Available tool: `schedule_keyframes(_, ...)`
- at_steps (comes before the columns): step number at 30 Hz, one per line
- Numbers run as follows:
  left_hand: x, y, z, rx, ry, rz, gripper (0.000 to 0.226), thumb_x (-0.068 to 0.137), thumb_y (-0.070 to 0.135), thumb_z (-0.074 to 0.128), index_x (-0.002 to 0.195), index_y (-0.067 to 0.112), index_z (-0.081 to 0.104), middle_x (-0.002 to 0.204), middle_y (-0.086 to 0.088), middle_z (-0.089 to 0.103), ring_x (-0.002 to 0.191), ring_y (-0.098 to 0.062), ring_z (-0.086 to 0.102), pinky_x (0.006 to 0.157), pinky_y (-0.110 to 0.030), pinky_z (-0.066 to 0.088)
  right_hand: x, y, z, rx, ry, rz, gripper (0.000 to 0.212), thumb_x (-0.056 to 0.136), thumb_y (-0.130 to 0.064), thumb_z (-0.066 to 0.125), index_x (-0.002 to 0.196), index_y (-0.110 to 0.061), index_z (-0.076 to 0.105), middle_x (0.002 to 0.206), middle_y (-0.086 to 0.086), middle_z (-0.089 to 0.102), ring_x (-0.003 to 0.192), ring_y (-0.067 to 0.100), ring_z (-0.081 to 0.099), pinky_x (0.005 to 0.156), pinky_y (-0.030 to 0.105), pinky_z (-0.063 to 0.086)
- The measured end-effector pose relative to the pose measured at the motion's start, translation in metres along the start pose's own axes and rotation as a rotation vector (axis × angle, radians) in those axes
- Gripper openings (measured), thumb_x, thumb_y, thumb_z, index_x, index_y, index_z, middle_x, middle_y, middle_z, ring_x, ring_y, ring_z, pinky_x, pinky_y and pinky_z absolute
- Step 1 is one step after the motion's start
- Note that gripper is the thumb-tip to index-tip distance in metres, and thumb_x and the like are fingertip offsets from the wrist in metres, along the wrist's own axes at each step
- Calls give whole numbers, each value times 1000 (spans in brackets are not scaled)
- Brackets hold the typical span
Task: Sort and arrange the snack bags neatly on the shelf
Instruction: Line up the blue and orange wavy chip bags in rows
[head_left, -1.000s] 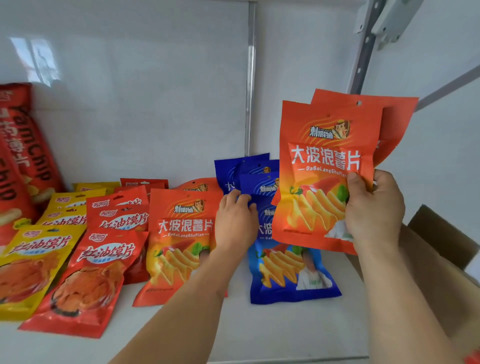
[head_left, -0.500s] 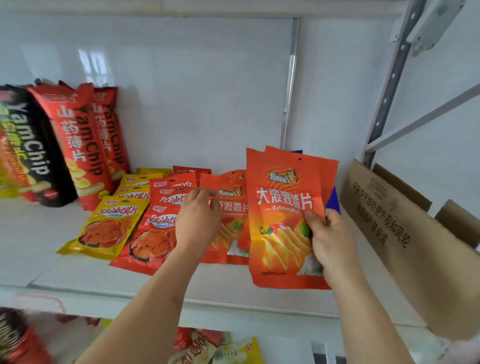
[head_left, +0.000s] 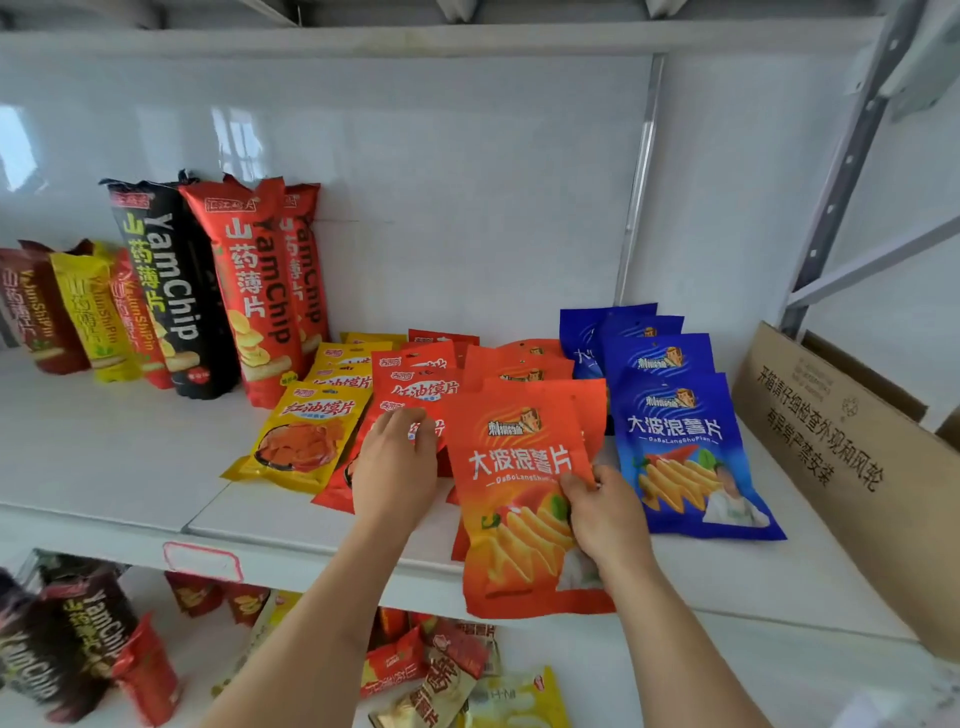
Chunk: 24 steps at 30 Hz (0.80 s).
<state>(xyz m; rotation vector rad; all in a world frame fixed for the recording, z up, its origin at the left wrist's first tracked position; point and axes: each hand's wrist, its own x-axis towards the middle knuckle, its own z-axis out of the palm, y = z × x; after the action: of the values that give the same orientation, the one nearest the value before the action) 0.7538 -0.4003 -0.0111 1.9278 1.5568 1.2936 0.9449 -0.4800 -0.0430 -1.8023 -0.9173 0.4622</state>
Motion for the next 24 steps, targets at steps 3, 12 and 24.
schedule_keyframes(3, 0, -1, -3, -52, -38, 0, 33, 105, 34, 46, 127, 16, 64, 130, -1, 62, 122, -24, 55, 96, -37, 44, 1, -2, 12, -103, 73, 45, 22, 100, -38, 50, 108, -19, 57, 98, -1, 64, 82, 18, 57, 71, 34, 44)
schedule_keyframes(12, -1, 13, 12, -128, -217, 125, 47, 102, 55, 37, 128, 22, 59, 128, 4, 58, 119, -18, 54, 93, -34, 46, 14, -14, 27, -172, 227, 90, 27, 101, -40, 48, 113, -18, 57, 93, -3, 59, 79, 17, 52, 67, 32, 40)
schedule_keyframes(24, 6, 7, 36, 126, -444, 130, 75, 99, 60, 43, 158, 18, 21, 166, -2, 18, 152, -26, 19, 121, -43, 25, 5, -19, 27, -32, 232, -19, 50, 100, -48, 46, 140, -18, 43, 129, 2, 58, 108, 16, 58, 79, 30, 47)
